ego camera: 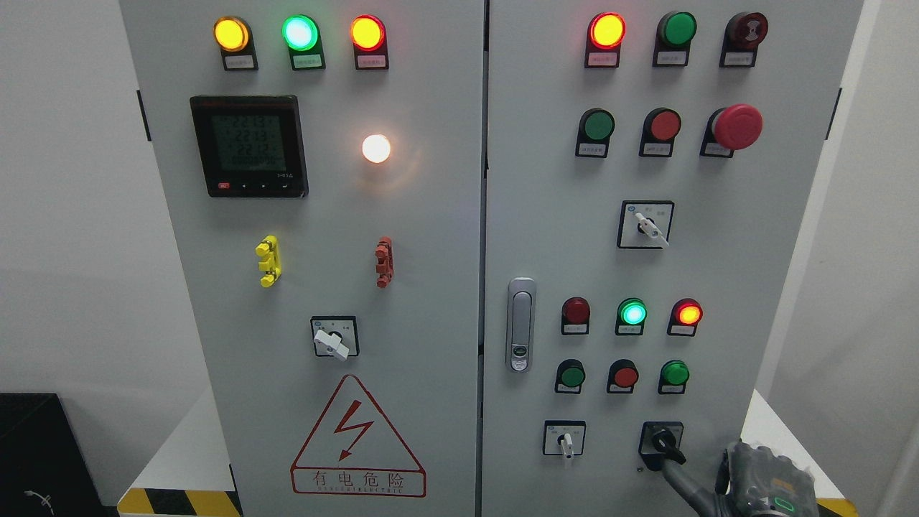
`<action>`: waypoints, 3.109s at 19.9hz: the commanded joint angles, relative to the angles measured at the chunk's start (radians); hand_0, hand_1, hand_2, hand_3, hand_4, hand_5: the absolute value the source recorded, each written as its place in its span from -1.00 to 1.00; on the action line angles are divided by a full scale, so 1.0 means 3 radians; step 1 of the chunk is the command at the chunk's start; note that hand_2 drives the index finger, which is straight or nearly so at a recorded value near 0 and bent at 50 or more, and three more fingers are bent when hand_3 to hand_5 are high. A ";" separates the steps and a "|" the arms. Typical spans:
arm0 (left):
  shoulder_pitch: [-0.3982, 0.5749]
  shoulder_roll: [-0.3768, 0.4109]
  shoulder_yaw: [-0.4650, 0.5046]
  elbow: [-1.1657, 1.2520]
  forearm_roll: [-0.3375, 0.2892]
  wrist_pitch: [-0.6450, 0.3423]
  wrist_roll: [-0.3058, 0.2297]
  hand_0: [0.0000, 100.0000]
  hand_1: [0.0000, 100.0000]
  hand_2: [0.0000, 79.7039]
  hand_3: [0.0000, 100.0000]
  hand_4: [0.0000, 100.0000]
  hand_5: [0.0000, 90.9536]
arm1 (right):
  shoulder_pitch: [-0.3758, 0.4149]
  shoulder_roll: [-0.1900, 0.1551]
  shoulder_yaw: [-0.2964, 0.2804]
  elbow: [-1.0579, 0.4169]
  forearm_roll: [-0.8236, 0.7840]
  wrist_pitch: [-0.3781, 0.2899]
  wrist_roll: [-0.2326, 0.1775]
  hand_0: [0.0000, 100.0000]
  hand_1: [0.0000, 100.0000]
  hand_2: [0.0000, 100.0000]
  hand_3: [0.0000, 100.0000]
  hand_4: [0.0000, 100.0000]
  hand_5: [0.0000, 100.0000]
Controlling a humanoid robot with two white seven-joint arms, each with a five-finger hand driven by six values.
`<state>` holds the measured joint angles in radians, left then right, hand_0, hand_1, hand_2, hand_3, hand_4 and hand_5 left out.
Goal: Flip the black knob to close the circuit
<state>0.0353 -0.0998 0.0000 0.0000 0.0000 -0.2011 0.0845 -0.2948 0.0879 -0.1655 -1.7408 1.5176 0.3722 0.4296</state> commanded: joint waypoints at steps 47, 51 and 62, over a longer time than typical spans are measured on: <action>0.0000 0.0000 -0.0066 0.0077 -0.0072 0.0001 0.0000 -1.00 -1.00 -1.00 -1.00 -1.00 -1.00 | 0.0200 -0.0007 0.0378 -0.0180 -0.0017 0.0007 -0.0092 -1.00 -1.00 0.44 0.87 0.53 0.43; 0.0000 0.0000 -0.0066 0.0077 -0.0072 0.0001 0.0000 -1.00 -1.00 -1.00 -1.00 -1.00 -1.00 | 0.0256 -0.0007 0.0398 -0.0292 -0.0022 0.0002 -0.0123 -1.00 -0.99 0.40 0.84 0.51 0.41; 0.0000 0.0000 -0.0066 0.0072 -0.0072 0.0001 0.0000 -1.00 -1.00 -1.00 -1.00 -1.00 -1.00 | 0.0849 0.0009 0.0403 -0.0987 -0.0613 0.0017 -0.0123 -1.00 -0.91 0.01 0.64 0.30 0.10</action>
<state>0.0353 -0.0996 0.0000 0.0000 0.0000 -0.2012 0.0844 -0.1348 0.0875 -0.0543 -1.8790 1.4500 0.3733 0.3925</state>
